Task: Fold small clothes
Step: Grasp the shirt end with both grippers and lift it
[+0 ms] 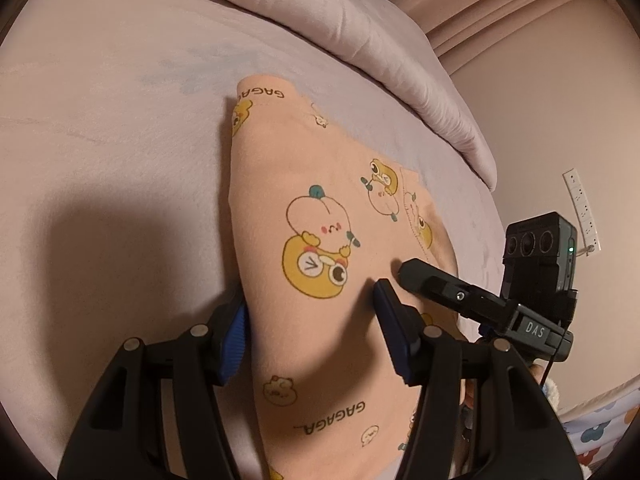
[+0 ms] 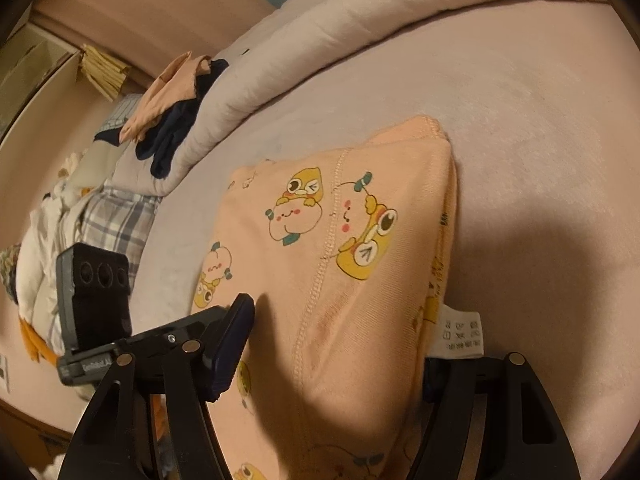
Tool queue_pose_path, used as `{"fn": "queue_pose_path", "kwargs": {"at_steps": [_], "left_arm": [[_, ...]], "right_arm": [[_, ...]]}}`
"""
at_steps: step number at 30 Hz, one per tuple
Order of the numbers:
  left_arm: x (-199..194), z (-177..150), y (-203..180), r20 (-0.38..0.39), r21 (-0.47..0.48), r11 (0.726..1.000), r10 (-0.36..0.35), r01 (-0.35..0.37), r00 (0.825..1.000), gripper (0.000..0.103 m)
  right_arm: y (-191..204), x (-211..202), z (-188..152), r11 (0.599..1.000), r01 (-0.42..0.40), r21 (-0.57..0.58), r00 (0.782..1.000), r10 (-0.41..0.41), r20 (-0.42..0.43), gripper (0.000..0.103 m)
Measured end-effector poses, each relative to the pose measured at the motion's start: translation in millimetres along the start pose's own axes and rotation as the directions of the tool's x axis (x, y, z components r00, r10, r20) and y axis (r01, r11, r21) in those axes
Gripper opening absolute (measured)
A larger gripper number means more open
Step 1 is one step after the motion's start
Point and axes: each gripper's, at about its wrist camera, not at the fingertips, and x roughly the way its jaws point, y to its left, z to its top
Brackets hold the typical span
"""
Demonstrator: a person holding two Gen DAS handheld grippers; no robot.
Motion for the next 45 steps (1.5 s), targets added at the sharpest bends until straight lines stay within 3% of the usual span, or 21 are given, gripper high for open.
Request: {"fn": "queue_pose_path", "kwargs": {"at_steps": [7,22,32,45], "left_arm": [[-1,-1,-1,0.004,0.018,0.999,0.031,-0.031,1.000,0.053],[3,-4,-18,0.026,0.050,0.987,0.154,-0.155,0.988,0.038],[-8,-10,-28,0.059,0.055,0.985,0.162,-0.165,0.985,0.026],[-50,-32,-48,0.107,0.077,0.982,0.161,-0.170,0.981,0.026]], "right_arm": [[-1,-2,0,0.999,0.043,-0.018,0.999,-0.043,0.014,0.048],[22,1,-3,0.978,0.171,-0.123,0.984,-0.163,0.078,0.031],[42,-9,-6,0.964,0.201,-0.175,0.974,-0.178,0.140,0.027],[74,-32,-19,0.958,0.176,-0.227,0.975,-0.138,0.174,0.027]]}}
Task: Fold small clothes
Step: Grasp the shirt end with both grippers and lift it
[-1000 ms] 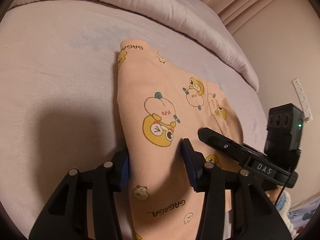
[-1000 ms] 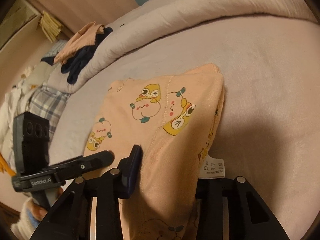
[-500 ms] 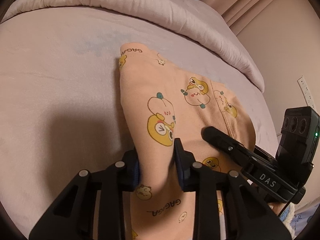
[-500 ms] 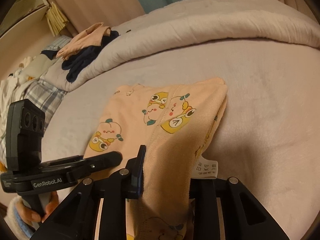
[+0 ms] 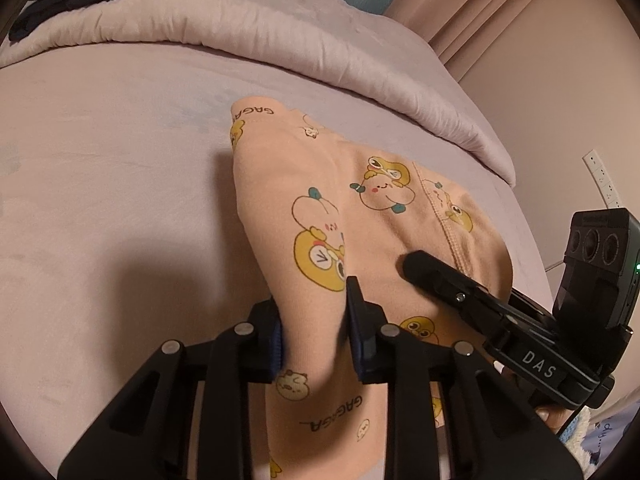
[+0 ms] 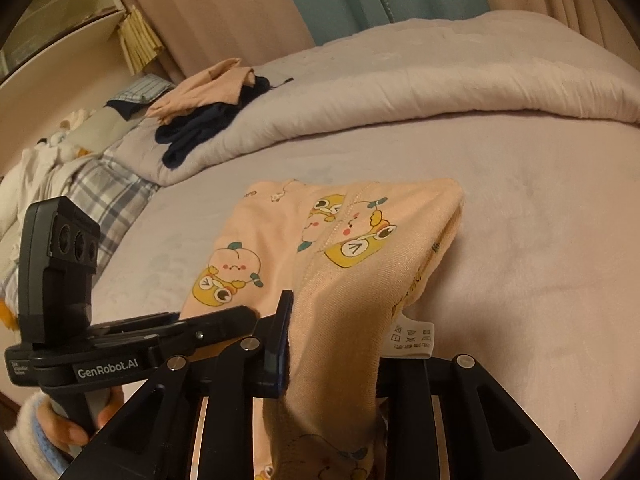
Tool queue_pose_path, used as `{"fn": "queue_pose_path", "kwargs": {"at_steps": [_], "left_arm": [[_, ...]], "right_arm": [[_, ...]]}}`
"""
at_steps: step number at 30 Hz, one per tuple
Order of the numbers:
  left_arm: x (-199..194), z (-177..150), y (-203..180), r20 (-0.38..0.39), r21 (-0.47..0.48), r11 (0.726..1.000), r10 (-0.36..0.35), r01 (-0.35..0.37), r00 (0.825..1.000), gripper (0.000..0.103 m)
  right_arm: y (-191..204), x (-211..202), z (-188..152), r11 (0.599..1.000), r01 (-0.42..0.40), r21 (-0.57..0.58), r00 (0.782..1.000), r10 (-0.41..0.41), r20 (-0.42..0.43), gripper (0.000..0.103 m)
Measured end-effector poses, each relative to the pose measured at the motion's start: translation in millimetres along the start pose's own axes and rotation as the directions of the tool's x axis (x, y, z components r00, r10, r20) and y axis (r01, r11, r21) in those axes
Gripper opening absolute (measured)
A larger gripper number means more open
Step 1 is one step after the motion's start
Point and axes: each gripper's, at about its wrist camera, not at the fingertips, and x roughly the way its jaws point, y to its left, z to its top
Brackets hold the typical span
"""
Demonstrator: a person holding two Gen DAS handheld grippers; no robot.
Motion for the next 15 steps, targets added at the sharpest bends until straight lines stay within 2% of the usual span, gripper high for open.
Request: {"fn": "queue_pose_path", "kwargs": {"at_steps": [15], "left_arm": [[-65,-47,-17,0.058,0.034,0.997,0.065,-0.067,0.996,0.026]], "right_arm": [[42,-40,-22,0.997,-0.049,-0.064,0.999,0.050,0.018,0.027]]}}
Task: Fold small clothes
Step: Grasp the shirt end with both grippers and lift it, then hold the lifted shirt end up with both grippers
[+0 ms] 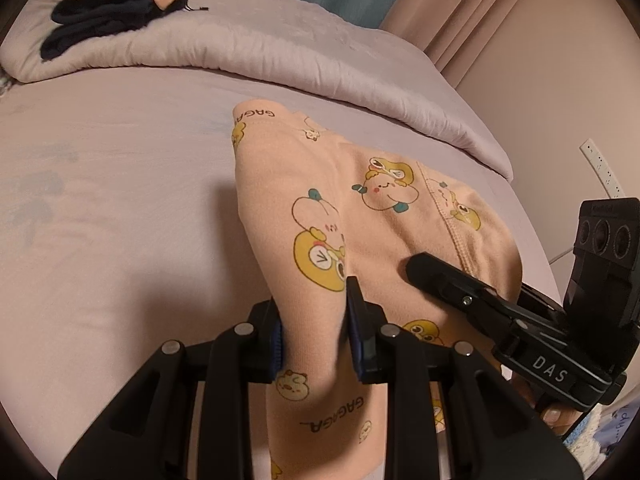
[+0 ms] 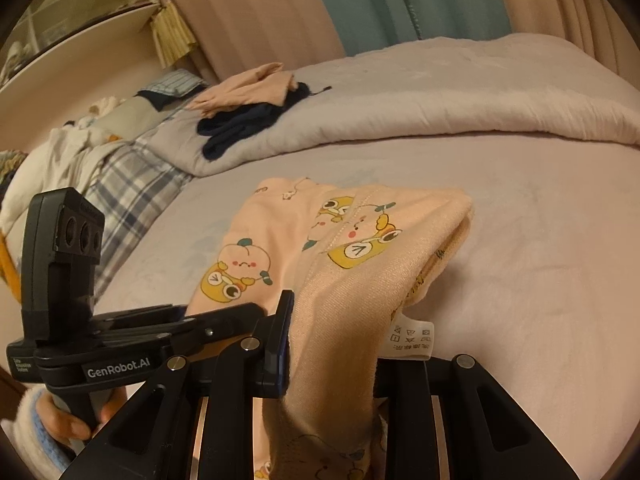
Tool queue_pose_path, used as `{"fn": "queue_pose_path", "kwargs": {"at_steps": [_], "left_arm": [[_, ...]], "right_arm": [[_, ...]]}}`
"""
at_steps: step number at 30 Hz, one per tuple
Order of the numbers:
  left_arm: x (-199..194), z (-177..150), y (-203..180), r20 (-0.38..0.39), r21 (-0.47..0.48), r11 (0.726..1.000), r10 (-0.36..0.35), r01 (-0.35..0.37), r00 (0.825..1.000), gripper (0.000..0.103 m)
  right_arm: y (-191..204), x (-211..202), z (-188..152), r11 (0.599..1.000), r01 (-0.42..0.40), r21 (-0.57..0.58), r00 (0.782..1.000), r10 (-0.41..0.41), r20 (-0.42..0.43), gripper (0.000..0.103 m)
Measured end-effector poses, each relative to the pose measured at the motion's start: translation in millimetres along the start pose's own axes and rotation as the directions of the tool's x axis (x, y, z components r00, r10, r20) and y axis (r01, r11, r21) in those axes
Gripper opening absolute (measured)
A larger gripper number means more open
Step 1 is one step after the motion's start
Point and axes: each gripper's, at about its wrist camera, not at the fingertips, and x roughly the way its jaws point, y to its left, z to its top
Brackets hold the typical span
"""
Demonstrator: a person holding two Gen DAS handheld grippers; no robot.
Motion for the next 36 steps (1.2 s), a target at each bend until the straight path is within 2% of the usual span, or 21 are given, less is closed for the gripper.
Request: {"fn": "queue_pose_path", "kwargs": {"at_steps": [15,36], "left_arm": [[-67,-62,-6,0.056,0.000,0.998,0.069,-0.070,0.996,0.026],[-119,-99,7,0.116,-0.041,0.993,0.110,-0.106,0.987,0.026]], "right_arm": [[49,-30,-33,0.996,-0.065,-0.056,0.998,0.065,-0.001,0.027],[99,-41,-52,0.983,-0.103,-0.154,0.995,0.103,-0.006,0.027]]}}
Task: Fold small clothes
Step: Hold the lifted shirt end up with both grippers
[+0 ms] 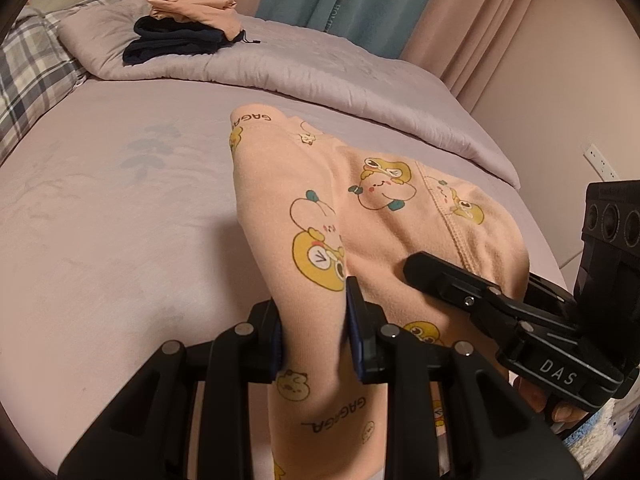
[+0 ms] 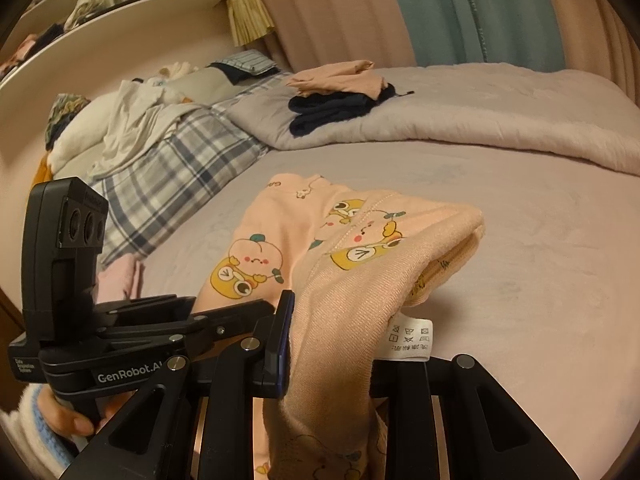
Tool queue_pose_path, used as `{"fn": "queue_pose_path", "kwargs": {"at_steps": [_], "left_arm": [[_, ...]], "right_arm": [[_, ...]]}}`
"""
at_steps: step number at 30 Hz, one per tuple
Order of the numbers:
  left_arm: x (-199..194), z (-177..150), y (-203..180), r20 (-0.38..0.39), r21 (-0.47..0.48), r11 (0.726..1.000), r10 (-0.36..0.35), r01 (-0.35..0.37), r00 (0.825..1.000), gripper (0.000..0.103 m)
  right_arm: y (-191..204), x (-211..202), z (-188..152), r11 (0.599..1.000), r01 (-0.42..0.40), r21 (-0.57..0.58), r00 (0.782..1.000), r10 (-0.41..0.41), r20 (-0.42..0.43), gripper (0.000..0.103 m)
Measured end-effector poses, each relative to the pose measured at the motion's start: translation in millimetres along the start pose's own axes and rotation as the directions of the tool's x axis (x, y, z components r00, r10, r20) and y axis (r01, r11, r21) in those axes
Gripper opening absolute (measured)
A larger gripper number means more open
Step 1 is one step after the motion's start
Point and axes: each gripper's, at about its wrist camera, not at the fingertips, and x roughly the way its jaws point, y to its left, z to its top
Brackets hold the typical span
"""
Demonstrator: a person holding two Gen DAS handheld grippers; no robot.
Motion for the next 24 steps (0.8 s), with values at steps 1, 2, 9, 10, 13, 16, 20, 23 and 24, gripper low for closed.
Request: {"fn": "queue_pose_path", "kwargs": {"at_steps": [1,2,9,10,13,16,20,23,24], "left_arm": [[-1,0,2,0.001,-0.005,1.000,-0.001,0.001,1.000,0.026],[-2,-1,4,0.003,-0.011,1.000,-0.002,0.002,1.000,0.026],[-4,0,15,0.010,-0.025,1.000,0.004,-0.004,1.000,0.026],[-4,1,16,0.010,-0.026,1.000,0.005,-0.005,1.000,0.026],[-4,1,21,0.012,-0.030,1.000,0.007,-0.007,1.000,0.026],[-5,3,25,0.016,-0.034,0.999,0.009,-0.008,1.000,0.026],[-5,5,30,0.020,-0.035,0.999,0.016,-0.015,1.000,0.026],[-6,8,34,0.022,-0.037,0.999,0.021,-0.020,1.000,0.026],[-6,9,35,0.022,-0.039,0.999,0.022,-0.021,0.999,0.026]], "right_arm": [[2,0,0,1.000,0.000,-0.004,1.000,0.000,-0.001,0.027],[3,1,0,1.000,0.000,-0.008,1.000,0.000,-0.003,0.027],[13,9,3,0.999,0.002,-0.038,1.000,-0.003,-0.015,0.027],[14,9,2,0.999,0.004,-0.040,1.000,-0.004,-0.016,0.027],[16,13,3,0.999,0.006,-0.048,1.000,-0.007,-0.022,0.027],[20,16,5,0.998,0.006,-0.057,1.000,-0.007,-0.024,0.027],[21,19,6,0.998,0.000,-0.062,1.000,-0.002,-0.024,0.027],[24,22,7,0.998,0.001,-0.065,1.000,-0.003,-0.025,0.027],[25,23,8,0.998,0.001,-0.068,1.000,-0.003,-0.026,0.027]]}}
